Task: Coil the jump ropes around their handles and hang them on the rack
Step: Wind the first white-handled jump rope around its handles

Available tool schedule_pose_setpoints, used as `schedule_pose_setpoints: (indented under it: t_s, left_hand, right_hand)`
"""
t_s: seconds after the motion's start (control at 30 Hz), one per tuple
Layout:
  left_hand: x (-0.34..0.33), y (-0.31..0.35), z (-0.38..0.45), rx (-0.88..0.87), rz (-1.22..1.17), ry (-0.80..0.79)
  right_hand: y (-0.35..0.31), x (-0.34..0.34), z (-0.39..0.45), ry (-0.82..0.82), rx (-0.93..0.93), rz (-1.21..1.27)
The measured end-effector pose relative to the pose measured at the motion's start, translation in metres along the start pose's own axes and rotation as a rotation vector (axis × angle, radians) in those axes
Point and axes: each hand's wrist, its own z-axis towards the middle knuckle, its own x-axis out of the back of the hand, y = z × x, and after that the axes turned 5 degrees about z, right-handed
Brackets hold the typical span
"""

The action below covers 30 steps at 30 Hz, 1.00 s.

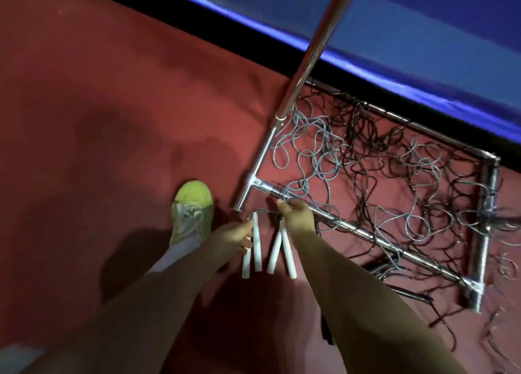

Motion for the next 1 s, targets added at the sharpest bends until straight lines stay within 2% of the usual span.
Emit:
schedule_pose_setpoints:
  t_s: [0.1,0.2,0.37,0.47,0.6,0.63,0.8,1.0]
  left_hand:
    - [0.012,-0.011,0.012,-0.018,0.109,-0.019]
    - [0.014,-0.015,0.014,-0.020,0.081,-0.014]
    - [0.001,0.001,-0.008,-0.146,0.025,0.088]
    - [-0.010,0.027,-0.039,-0.187,-0.029,0.087]
    - [-0.017,0.029,-0.054,-0.184,0.038,-0.104]
    - [-0.022,0.044,-0.083,-0.198,0.070,-0.160]
    - [-0.050,0.066,-0.184,-0.389,0.217,-0.246]
    - [-0.068,0.077,-0.253,-0.479,0.239,-0.433]
  right_hand:
    - [0.001,-0.013,0.012,-0.001,0.006,-0.107]
    - [-0.003,-0.015,0.002,-0.008,-0.008,-0.224]
    - [-0.028,0.009,-0.055,-0.174,0.019,0.073]
    - [-0.057,0.039,-0.102,-0.236,0.041,0.154]
    - [-0.100,0.082,-0.159,-0.244,0.081,0.284]
    - [-0.110,0.092,-0.173,-0.242,0.098,0.313]
    - [-0.139,0.143,-0.234,-0.230,0.170,0.379]
    - [-0.163,0.201,-0.295,-0.199,0.308,0.405]
